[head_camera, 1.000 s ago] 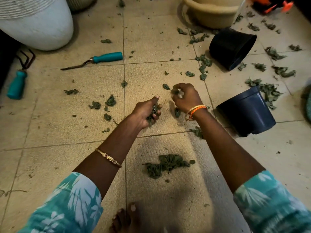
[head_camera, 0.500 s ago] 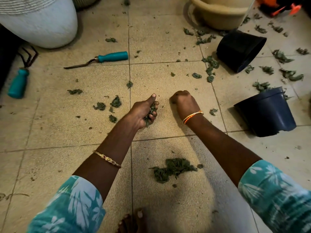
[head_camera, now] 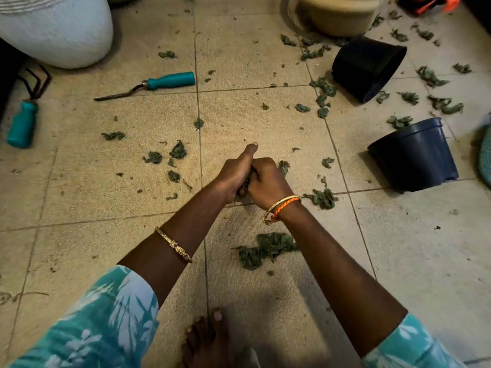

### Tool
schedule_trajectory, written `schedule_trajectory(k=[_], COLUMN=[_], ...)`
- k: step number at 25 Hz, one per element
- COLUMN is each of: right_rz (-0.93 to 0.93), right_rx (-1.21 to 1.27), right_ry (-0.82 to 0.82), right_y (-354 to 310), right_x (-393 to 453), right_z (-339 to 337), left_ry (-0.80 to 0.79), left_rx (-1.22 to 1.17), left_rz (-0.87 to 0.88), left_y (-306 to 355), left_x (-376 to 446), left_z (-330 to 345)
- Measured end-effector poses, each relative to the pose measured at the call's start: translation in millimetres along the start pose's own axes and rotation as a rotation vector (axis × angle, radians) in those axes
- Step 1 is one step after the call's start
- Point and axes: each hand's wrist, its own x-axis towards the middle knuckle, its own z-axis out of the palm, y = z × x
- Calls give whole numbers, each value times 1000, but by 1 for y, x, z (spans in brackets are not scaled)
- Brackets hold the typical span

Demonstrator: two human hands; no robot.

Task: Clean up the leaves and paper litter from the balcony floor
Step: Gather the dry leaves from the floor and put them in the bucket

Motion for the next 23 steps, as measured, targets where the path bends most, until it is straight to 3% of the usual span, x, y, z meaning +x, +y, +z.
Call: schedule_trajectory(k=[6,12,14,16,20,23], right_rz=[86,69,85,162,392,236], right_rx=[223,305,213,-59,-295,-265], right_ry=[256,-4,204,402,205,157], right_y=[15,17,33,62,96,89], right_x=[-4,2,5,9,13,23], right_z=[5,-11,-30,-50,-58,-42], left_ry=[-66,-80,-86,-93,-80,-54], left_rx=[-82,-204,-244,-289,-326,-310], left_rz=[-80,-57,-57,-80,-105,-78], left_y=[-5,-5,-4,-2,-3,-5], left_x=[-7,-6,-4,-1,0,0], left_z=[-9,2,-2,-9,-14,-13])
